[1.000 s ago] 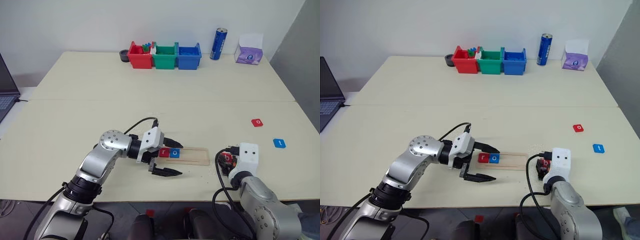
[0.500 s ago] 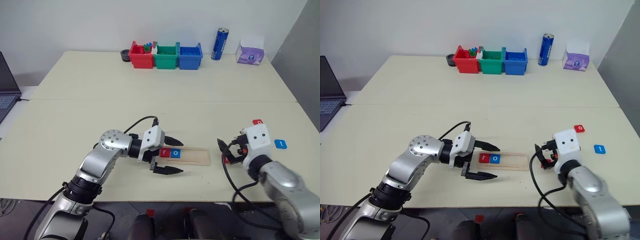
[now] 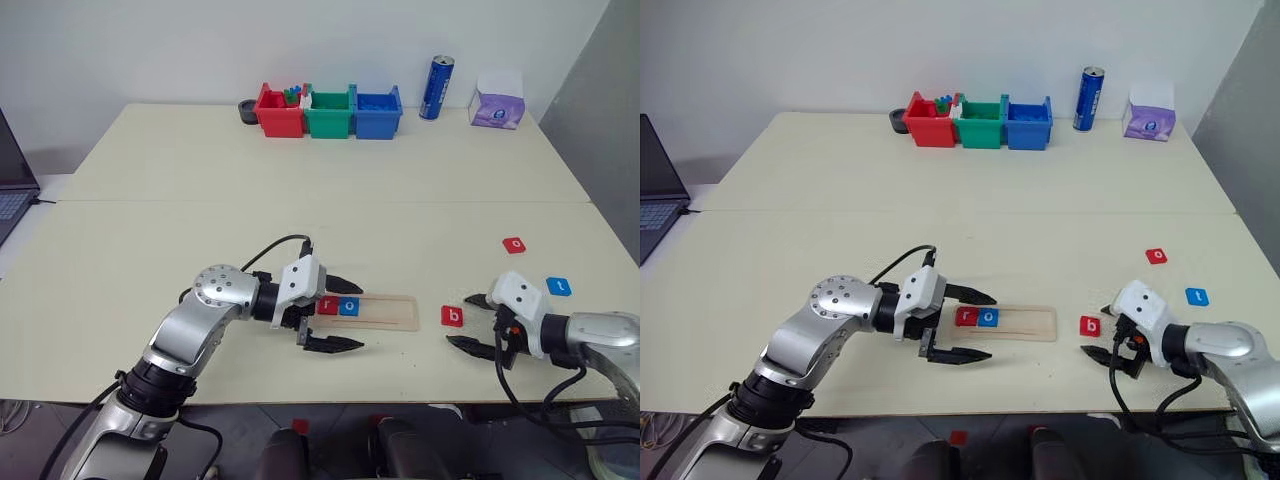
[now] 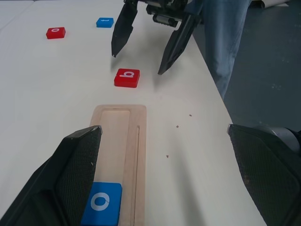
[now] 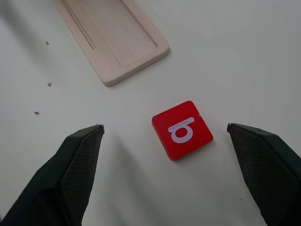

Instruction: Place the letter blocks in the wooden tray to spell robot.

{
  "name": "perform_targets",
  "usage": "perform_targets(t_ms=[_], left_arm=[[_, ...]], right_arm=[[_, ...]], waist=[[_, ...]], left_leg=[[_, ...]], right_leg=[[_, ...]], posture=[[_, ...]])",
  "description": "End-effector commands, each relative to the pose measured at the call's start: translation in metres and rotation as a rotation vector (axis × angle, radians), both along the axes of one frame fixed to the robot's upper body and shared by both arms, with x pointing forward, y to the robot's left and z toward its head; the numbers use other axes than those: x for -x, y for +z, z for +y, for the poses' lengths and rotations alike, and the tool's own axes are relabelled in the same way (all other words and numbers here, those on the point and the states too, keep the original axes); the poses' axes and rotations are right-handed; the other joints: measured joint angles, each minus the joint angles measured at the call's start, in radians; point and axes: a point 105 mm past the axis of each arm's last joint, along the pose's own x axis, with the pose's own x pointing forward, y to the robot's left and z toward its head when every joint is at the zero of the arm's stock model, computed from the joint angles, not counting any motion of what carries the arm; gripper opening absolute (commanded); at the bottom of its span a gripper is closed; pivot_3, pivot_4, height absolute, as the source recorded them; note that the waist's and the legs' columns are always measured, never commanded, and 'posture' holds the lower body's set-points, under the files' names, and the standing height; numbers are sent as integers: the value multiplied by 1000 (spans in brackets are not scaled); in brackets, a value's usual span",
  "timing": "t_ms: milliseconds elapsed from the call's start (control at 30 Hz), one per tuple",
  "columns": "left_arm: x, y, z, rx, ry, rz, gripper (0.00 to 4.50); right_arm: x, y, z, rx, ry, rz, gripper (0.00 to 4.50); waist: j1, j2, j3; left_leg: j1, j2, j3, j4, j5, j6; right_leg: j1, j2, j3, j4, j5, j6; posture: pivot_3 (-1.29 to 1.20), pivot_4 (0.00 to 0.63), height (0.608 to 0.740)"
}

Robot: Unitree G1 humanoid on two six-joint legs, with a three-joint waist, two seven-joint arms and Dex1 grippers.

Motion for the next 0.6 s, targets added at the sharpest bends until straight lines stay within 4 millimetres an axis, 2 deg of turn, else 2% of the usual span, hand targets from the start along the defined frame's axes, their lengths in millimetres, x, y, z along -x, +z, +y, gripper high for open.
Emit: perform_targets(t_ms=[33, 267, 300, 367, 533, 567, 600], left_arm=[[2, 9, 4, 13, 7, -41, 4500], [1, 9, 9, 6, 32, -41, 4500], [1, 8, 9, 6, 35, -41, 4500], [1, 8, 11, 4, 40, -41, 4500], [-2, 6, 16, 2, 68, -41, 4500], [-3, 6, 18, 2, 80, -40, 4500], [-4, 5, 20, 2, 91, -38, 4500]], right_arm=[[-8, 5, 2, 23, 48, -44, 4470], [-23, -2, -3, 50, 69, -29, 4470], [-24, -3, -4, 53, 72, -24, 4304], [-24, -3, -4, 49, 81, -11, 3864], [-24, -3, -2, 37, 100, 5, 2135], [-23, -2, -1, 33, 102, 6, 2135], [-23, -2, -1, 31, 104, 5, 1619]], waist=[[0, 0, 0], [2, 0, 0], [2, 0, 0], [2, 0, 0], [3, 0, 0], [3, 0, 0], [3, 0, 0]], left_leg=[[0, 0, 0, 0, 0, 0], [0, 0, 0, 0, 0, 0], [0, 0, 0, 0, 0, 0], [0, 0, 0, 0, 0, 0], [0, 0, 0, 1, 0, 0], [0, 0, 0, 1, 0, 0], [0, 0, 0, 1, 0, 0]], right_leg=[[0, 0, 0, 0, 0, 0], [0, 0, 0, 0, 0, 0], [0, 0, 0, 0, 0, 0], [0, 0, 0, 0, 0, 0], [0, -1, 0, 1, 0, 0], [0, -1, 0, 1, 0, 0], [0, -1, 0, 2, 0, 0]], posture=[[0, 150, 740], [0, 150, 740], [0, 150, 740], [0, 150, 740], [0, 150, 740], [0, 150, 740], [0, 150, 740]])
